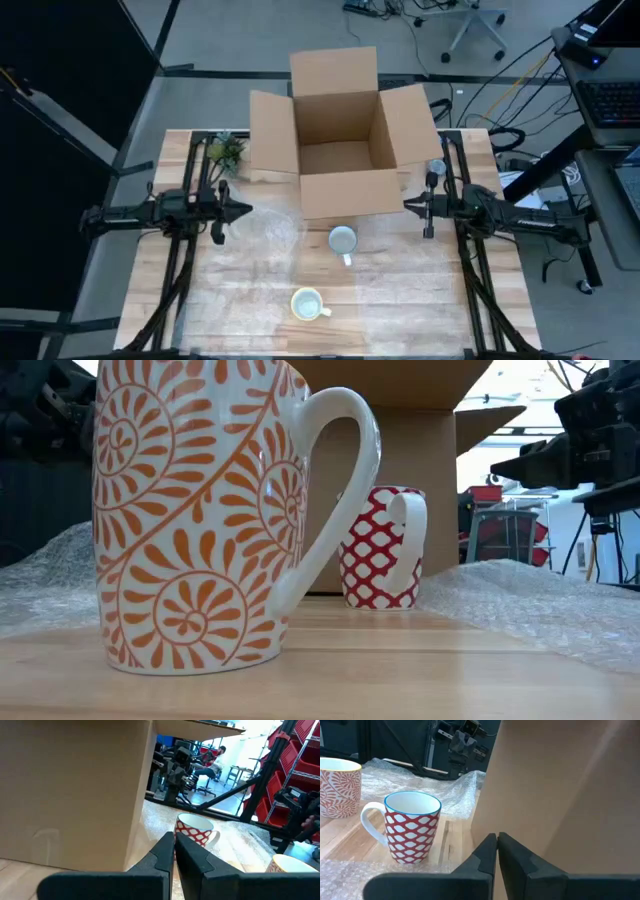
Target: Wrap mug
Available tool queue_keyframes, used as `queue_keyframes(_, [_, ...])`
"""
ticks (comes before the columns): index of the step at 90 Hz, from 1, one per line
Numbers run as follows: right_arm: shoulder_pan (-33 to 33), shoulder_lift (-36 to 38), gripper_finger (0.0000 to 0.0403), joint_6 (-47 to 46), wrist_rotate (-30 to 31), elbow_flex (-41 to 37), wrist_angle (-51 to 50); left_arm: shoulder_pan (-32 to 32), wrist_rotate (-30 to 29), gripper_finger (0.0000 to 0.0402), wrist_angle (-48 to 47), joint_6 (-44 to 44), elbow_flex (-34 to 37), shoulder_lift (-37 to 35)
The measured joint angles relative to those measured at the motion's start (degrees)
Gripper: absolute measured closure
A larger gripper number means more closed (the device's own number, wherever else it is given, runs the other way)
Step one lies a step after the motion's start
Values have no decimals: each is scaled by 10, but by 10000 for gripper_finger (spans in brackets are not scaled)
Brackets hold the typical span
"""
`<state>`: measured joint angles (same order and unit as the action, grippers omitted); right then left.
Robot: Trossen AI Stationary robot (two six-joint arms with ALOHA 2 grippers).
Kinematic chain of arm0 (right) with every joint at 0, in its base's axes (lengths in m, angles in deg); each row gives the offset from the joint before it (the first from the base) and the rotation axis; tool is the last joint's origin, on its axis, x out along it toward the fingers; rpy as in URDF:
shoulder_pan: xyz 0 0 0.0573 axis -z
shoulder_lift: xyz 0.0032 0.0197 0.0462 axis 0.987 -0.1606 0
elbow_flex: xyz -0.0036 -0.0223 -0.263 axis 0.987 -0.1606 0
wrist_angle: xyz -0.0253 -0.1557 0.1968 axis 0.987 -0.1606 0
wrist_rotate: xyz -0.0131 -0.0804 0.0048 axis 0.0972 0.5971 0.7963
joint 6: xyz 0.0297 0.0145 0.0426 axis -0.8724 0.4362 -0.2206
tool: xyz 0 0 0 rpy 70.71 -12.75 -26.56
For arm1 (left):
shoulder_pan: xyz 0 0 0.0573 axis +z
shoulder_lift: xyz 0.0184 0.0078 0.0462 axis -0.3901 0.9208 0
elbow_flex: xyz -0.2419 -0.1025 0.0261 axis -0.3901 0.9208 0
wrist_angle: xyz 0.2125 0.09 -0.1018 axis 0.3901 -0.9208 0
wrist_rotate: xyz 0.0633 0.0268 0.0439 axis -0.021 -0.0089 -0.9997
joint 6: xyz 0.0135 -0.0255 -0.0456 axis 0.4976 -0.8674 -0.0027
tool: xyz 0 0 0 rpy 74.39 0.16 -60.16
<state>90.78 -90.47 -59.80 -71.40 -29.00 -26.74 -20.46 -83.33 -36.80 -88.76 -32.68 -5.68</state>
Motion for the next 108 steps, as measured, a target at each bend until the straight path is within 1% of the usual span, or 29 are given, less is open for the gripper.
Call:
queue_keyframes(7, [0,0,399,-2,0,0,9,0,0,398,0,0,0,0])
queue_keyframes(10, [0,0,399,-25,-5,0,15,0,0,398,0,0,0,0])
queue_keyframes(14, [-2,0,399,-96,-18,0,22,0,0,398,0,0,0,0])
queue_keyframes(21, [-6,0,399,-267,-35,0,30,0,0,398,0,0,0,0])
queue_keyframes(28, [-8,-2,399,-402,-18,0,64,0,0,398,0,0,0,0])
queue_keyframes(32, [-8,-3,399,-441,-7,0,84,0,0,398,0,0,0,0])
queue_keyframes(36, [-8,-7,399,-441,19,0,106,0,0,398,0,0,0,0])
queue_keyframes(42, [-8,-7,399,-425,81,0,129,0,0,398,0,0,0,0])
queue_keyframes(45, [-8,-8,399,-439,109,0,142,0,0,398,0,0,0,0])
queue_keyframes(48, [-7,-11,399,-461,120,0,161,0,0,398,0,0,0,0])
queue_keyframes(51, [-10,-13,399,-471,114,0,189,0,0,398,0,0,0,0])
queue_keyframes(57, [-26,-19,399,-475,67,0,271,0,0,398,0,0,0,0])
queue_keyframes(62, [-50,-26,399,-474,47,5,331,0,0,398,0,0,0,0])
queue_keyframes(66, [-77,-36,399,-464,41,17,351,0,0,398,0,0,0,0])
queue_keyframes(75, [-153,-70,399,-441,28,59,314,0,0,398,0,0,0,0])
queue_keyframes(86, [-253,-148,399,-437,35,110,238,0,0,398,0,0,0,0])
queue_keyframes(97, [-342,-250,399,-454,89,152,190,0,0,398,0,0,0,0])
queue_keyframes(108, [-416,-353,399,-482,185,181,156,0,0,398,0,0,0,0])
